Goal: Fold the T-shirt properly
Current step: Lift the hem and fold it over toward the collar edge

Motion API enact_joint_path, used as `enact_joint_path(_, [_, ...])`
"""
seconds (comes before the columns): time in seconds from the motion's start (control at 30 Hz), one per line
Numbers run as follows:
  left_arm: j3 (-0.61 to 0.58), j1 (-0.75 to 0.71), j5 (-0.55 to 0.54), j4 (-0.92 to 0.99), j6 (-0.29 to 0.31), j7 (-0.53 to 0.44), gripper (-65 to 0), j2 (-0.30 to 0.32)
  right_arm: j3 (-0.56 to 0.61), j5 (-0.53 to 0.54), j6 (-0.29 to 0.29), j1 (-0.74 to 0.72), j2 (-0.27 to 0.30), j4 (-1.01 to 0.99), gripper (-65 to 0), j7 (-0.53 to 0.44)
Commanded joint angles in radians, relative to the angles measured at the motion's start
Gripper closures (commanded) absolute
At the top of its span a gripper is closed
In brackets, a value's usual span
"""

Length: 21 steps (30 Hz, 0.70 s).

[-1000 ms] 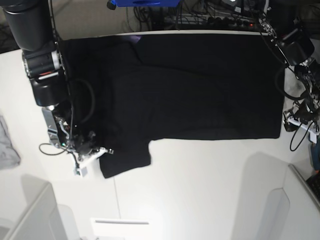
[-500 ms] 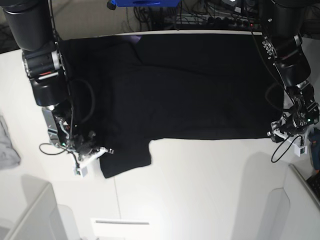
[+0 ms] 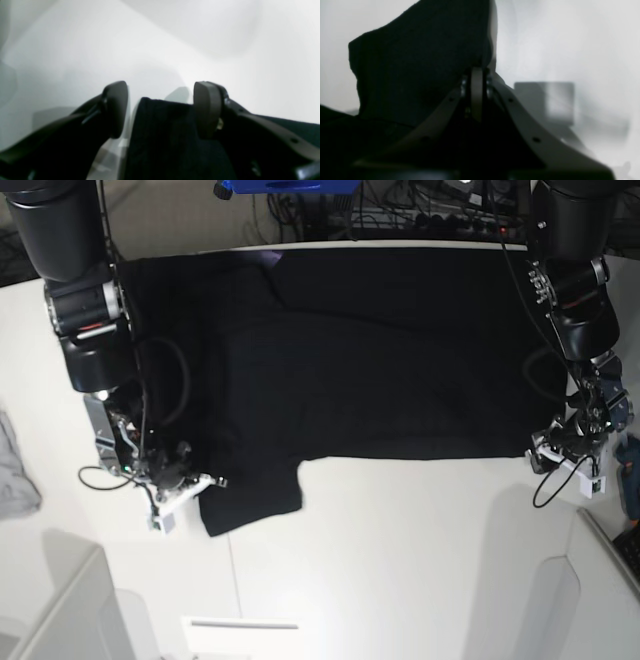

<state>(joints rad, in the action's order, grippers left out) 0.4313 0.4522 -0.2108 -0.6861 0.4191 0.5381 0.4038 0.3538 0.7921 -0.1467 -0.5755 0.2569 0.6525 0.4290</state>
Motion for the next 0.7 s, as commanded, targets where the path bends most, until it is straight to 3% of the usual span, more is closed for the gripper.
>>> enact_joint_path(0.0, [-0.001,0.010,0.007,-0.002,-0.004,0.030,-38.5,0.008,0.000,0.002,0.000,-0.030,0.009,0.016,0.0,-0.015])
enact_joint_path(0.07, [-0.001,0.004,0.001,0.001,-0.004,0.029,-30.6,0.008,0.000,0.002,0.000,-0.030,0.009,0.016,0.0,-0.015])
enact_joint_path(0.2, [-0.001,-0.002,0.007,0.001,-0.004,0.027,-1.6,0.008,-0.005,0.002,0.000,-0.030,0.011,0.016,0.0,-0.017])
enact_joint_path(0.53, [-0.001,-0.008,-0.003,-0.007,0.005,0.035,0.0,0.008,-0.008,0.002,0.000,0.018,0.026,0.111,0.0,-0.095])
enact_joint_path(0.67, [0.008,-0.053,-0.003,-0.067,0.082,0.038,0.0,0.008,-0.009,0.003,0.003,0.055,0.038,0.209,0.0,-0.095])
